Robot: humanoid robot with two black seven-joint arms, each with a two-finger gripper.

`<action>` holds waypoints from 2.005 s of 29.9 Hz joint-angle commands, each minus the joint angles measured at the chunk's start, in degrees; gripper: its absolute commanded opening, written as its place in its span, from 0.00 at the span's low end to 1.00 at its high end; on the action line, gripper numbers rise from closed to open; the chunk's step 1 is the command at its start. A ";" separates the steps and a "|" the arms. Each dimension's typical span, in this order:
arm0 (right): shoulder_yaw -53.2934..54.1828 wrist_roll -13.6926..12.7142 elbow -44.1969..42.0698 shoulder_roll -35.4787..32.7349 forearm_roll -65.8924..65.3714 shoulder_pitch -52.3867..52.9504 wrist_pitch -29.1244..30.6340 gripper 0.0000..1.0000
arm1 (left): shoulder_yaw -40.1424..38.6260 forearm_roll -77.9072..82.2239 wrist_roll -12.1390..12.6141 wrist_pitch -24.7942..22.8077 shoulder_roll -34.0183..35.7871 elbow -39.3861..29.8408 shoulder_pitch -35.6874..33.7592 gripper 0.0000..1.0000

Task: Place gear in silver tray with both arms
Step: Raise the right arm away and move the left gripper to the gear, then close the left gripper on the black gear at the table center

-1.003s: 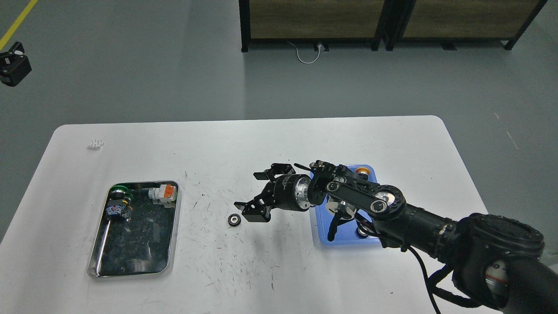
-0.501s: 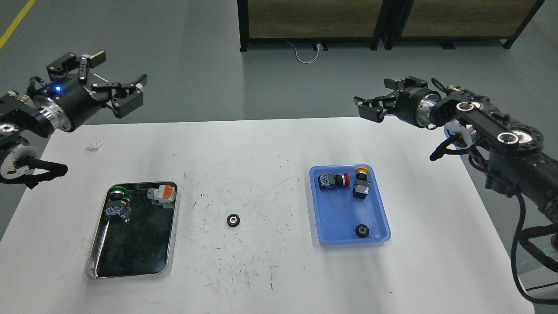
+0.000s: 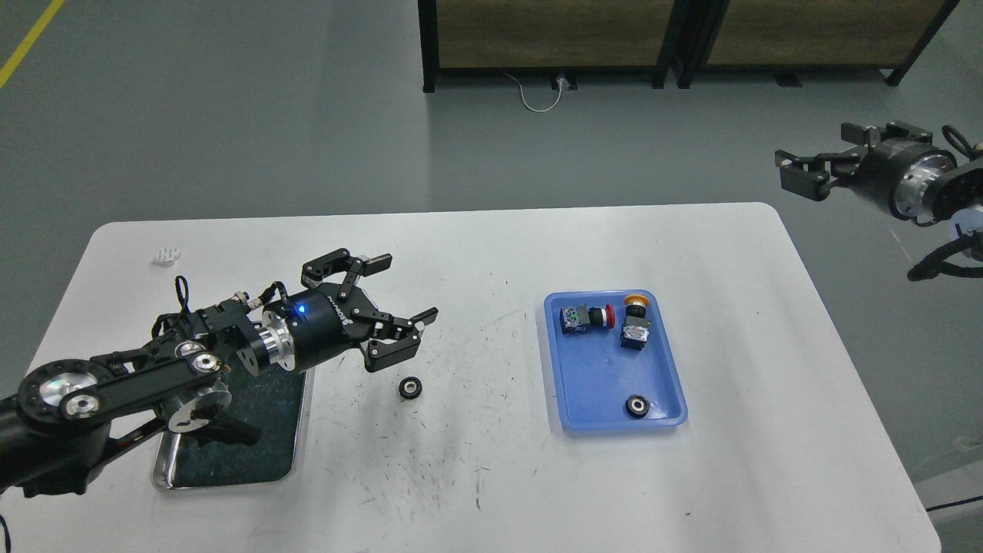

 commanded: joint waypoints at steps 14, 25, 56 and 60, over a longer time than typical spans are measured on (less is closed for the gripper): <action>0.03 -0.04 -0.44 -0.05 -0.09 -0.43 -0.16 0.99 | -1.21 3.84 -2.19 4.88 -9.20 9.24 10.69 0.98; 0.12 -0.04 0.08 -0.84 -0.09 -0.34 -0.16 0.99 | -0.50 4.36 -2.72 6.64 -12.72 15.67 10.25 0.98; 0.20 0.49 1.23 -2.16 -0.09 -1.57 -0.25 0.99 | 0.46 2.35 -3.95 10.94 -17.56 24.10 9.98 0.97; 0.20 0.49 1.23 -1.90 -0.09 -1.75 -0.25 0.99 | 0.55 1.29 -4.65 10.85 -17.38 24.02 10.07 0.93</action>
